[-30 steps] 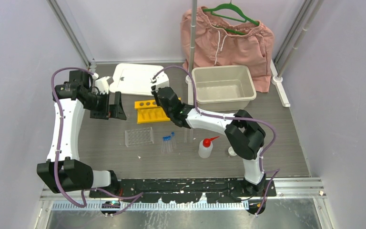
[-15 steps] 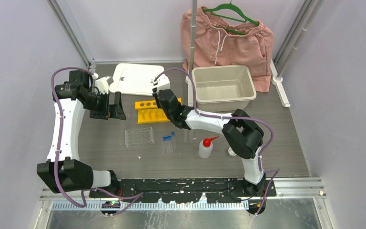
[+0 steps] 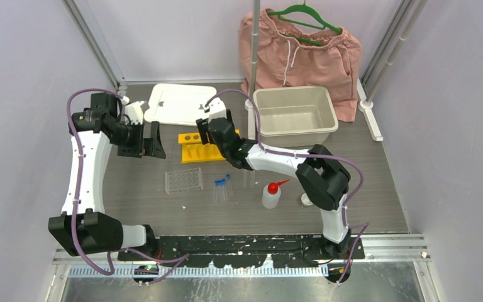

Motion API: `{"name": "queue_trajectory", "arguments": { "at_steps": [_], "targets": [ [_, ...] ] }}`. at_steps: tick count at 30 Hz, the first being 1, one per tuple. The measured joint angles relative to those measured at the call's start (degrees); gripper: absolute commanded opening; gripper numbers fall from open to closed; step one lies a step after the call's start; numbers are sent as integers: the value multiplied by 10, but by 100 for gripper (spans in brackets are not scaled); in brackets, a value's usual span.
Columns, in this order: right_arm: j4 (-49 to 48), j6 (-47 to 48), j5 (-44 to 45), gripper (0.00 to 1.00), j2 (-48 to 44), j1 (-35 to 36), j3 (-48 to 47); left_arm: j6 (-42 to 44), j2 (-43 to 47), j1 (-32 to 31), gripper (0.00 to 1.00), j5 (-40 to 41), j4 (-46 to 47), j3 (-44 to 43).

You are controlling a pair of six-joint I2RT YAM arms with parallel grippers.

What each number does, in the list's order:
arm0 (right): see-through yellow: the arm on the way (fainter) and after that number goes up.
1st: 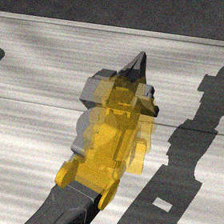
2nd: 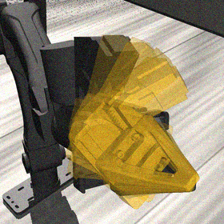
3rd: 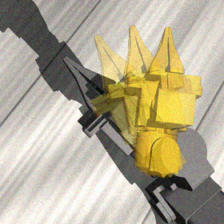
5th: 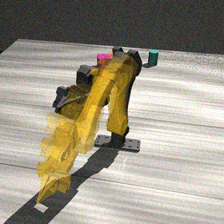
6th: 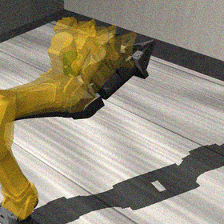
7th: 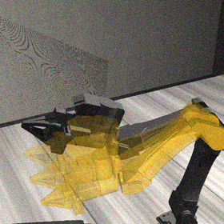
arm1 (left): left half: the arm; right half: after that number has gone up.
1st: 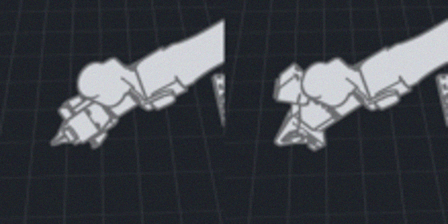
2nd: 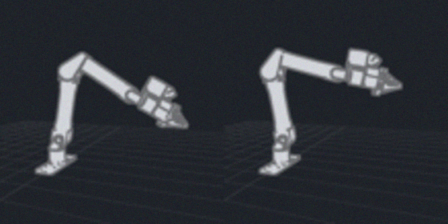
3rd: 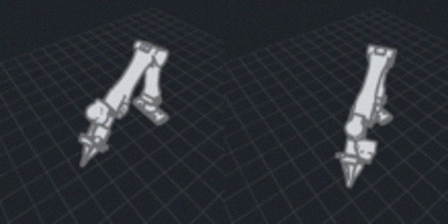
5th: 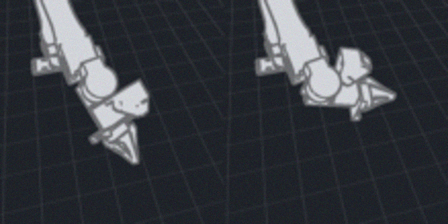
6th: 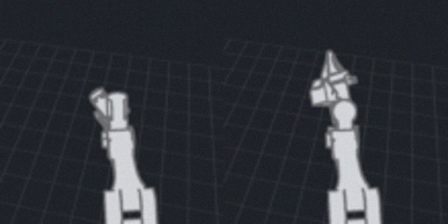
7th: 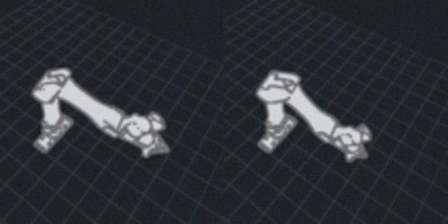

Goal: Organize the chemistry lab equipment

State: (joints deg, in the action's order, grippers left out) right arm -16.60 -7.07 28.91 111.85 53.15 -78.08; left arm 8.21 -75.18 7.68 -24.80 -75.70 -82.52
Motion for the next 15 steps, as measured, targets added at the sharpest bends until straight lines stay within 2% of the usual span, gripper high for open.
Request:
{"name": "queue_trajectory", "arguments": {
  "at_steps": [4, 7, 11, 15],
  "targets": [
    [57, -18, 9, 81, -38, 1, -4, 0, 0, 0, 100, 1, 0, -1],
    [142, -47, 23, 81, -70, 2, -46, 0, 0, 0, 100, 2, 0, -4],
    [277, -110, 45, 71, -106, 4, -121, 0, 0, 0, 100, 2, 0, -12],
    [399, -195, 54, 61, -140, 5, -143, 0, 0, 0, 100, 2, 1, -15]
  ]
}}
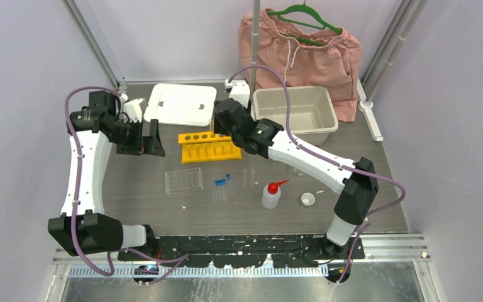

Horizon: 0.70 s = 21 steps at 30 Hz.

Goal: Organize the chemistry lab equipment

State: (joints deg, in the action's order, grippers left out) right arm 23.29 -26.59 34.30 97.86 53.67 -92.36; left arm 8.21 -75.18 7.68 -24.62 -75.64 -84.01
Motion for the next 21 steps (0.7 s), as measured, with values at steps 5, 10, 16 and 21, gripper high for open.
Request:
{"name": "queue_trajectory", "arguments": {
  "at_steps": [5, 10, 16, 21],
  "targets": [
    [110, -93, -6, 48, -1, 0, 31, 0, 0, 0, 100, 0, 0, -1],
    [169, -156, -40, 39, 41, -1, 77, 0, 0, 0, 99, 0, -1, -2],
    [173, -201, -82, 35, 88, -2, 118, 3, 6, 0, 99, 0, -1, -2],
    [168, -217, -100, 34, 102, -8, 130, 4, 11, 0, 99, 0, -2, -4]
  ]
}}
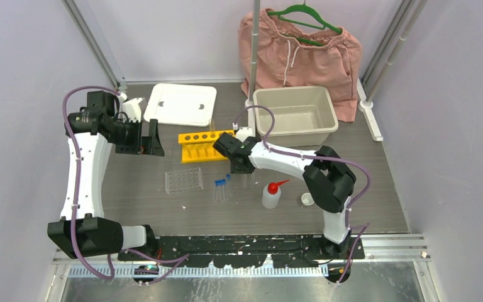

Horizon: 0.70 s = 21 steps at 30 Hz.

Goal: Organize the chemistry lab equipment

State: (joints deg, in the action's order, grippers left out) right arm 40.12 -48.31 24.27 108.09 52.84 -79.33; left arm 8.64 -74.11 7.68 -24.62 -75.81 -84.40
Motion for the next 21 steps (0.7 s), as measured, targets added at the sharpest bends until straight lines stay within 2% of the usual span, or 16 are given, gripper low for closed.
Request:
{"name": "queue_trajectory", "arguments": {
  "at_steps": [11, 21],
  "targets": [
    [-17, -16, -29, 40, 4, -21, 29, 6, 0, 0, 98, 0, -4, -9],
    [-35, -17, -65, 40, 22, -30, 41, 6, 0, 0, 98, 0, -10, -18]
  ]
}}
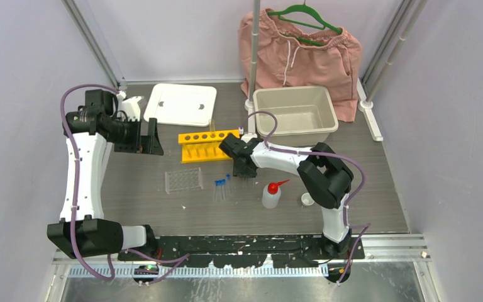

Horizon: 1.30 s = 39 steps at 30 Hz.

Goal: Organize the chemistry lab equipment

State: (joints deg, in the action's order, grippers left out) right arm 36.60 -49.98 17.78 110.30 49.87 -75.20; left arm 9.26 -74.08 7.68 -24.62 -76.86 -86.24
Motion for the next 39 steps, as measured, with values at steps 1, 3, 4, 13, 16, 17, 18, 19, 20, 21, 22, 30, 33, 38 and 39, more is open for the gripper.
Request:
{"name": "queue_trajectory", "arguments": {
  "at_steps": [1, 3, 4, 13, 16, 17, 18, 19, 20, 21, 22, 30, 33, 38, 39],
  "targets": [
    [-1, 0, -2, 40, 2, 0, 0, 0, 0, 0, 98, 0, -1, 0],
    [-4, 0, -7, 35, 5, -2, 1, 0, 0, 0, 98, 0, -2, 0],
    [-4, 0, -7, 32, 5, -2, 1, 0, 0, 0, 98, 0, -2, 0],
    [-7, -4, -17, 7, -3, -2, 8, 0, 0, 0, 100, -3, -4, -2],
    [2, -3, -20, 6, -30, 3, 9, 2, 0, 0, 97, -10, -10, -3],
    [5, -3, -20, 6, -41, 6, 7, 3, 0, 0, 96, -15, -13, -4],
    [9, -3, -21, 6, -55, 11, 3, 5, 0, 0, 95, -22, -16, -5],
    [14, -1, -21, 6, -69, 17, -5, 9, 0, 0, 95, -30, -20, -6],
    [16, -1, -21, 6, -83, 24, -18, 14, 0, 0, 93, -38, -24, -7],
    [16, 0, -22, 6, -96, 32, -35, 18, 0, 0, 92, -47, -28, -8],
    [14, 1, -24, 6, -106, 39, -55, 21, 1, 0, 90, -58, -32, -8],
    [-42, 14, -35, 6, -99, 82, -242, 46, 16, 0, 76, -149, -52, -7],
    [-76, 16, -45, 6, -68, 89, -292, 48, 23, 0, 71, -176, -54, -5],
    [-117, 4, -73, 6, -16, 91, -320, 47, 26, 0, 65, -205, -54, 5],
    [-121, 1, -79, 6, -9, 92, -320, 47, 26, 0, 63, -207, -54, 7]
  ]
}}
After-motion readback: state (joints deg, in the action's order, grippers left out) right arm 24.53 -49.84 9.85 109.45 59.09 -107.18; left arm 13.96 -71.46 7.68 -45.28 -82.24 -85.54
